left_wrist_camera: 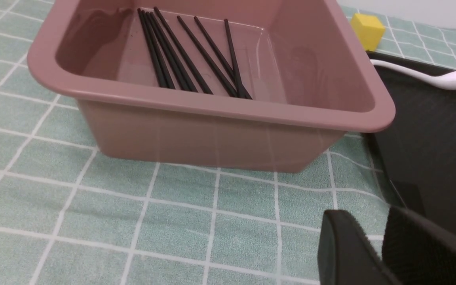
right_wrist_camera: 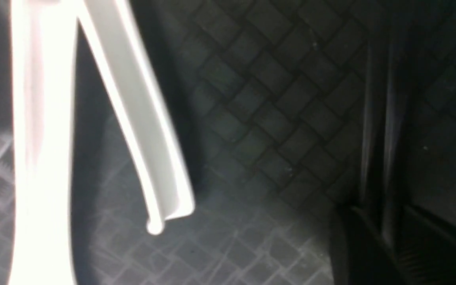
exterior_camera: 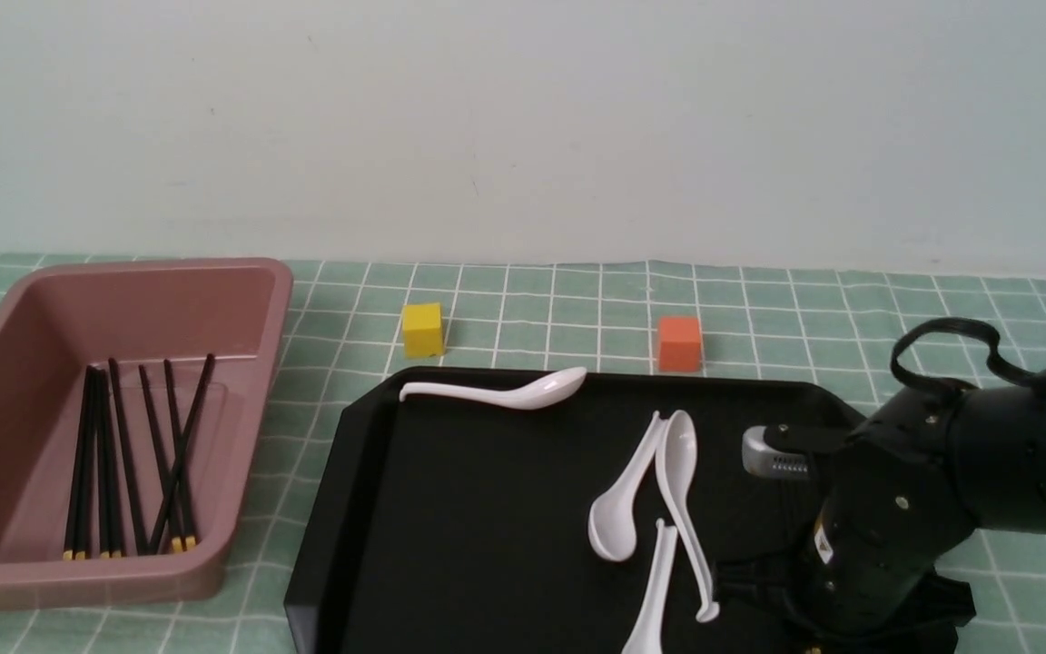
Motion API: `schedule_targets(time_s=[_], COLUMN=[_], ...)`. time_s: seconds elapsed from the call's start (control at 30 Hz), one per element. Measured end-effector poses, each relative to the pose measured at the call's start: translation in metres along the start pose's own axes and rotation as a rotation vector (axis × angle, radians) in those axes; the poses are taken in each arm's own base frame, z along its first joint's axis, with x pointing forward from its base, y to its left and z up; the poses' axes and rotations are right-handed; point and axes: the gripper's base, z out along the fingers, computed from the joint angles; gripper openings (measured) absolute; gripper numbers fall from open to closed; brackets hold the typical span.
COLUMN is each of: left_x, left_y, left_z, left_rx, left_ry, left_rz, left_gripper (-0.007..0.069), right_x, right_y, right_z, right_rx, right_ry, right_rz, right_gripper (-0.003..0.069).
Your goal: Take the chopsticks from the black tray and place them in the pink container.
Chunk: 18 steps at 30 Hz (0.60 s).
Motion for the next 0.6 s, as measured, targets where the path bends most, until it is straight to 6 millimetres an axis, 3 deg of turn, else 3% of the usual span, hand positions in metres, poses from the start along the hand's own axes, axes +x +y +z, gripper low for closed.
schedule_targets(time_s=[0.13,0.27,0.37,0.43,0.53,0.6], left_x=[0.000,0.000,0.000,0.000,0.000,0.000], left_y=[0.000,0.000,0.000,0.000,0.000,0.000], left_z=[0.000,0.000,0.000,0.000,0.000,0.000], left_rx=[0.000,0.000,0.000,0.000,0.000,0.000], left_ry=[0.000,0.000,0.000,0.000,0.000,0.000], left_rz=[0.000,0.000,0.000,0.000,0.000,0.000], left_gripper=[0.0178,0.0181,0.0185,0.0185,0.0185,0.0187], right_x=[0.002,-0.002,-0.020,-0.030,-0.048,-0.053], right_y=[-0.002,-0.001,0.016,0.028,0.069,0.092], right_z=[-0.006,-0.042,-0.096,-0.120,-0.163,-0.175], right_rx=[0.023,0.037,-0.075,-0.169,-0.417,-0.521], right_ry=[0.027,0.055,-0.001,-0.039,-0.150,-0.193], right_rz=[-0.011,-0.039,-0.070,-0.087,-0.183,-0.241], right_gripper=[0.0142,0.0142,0.0142,0.0142,0.0142,0.0142])
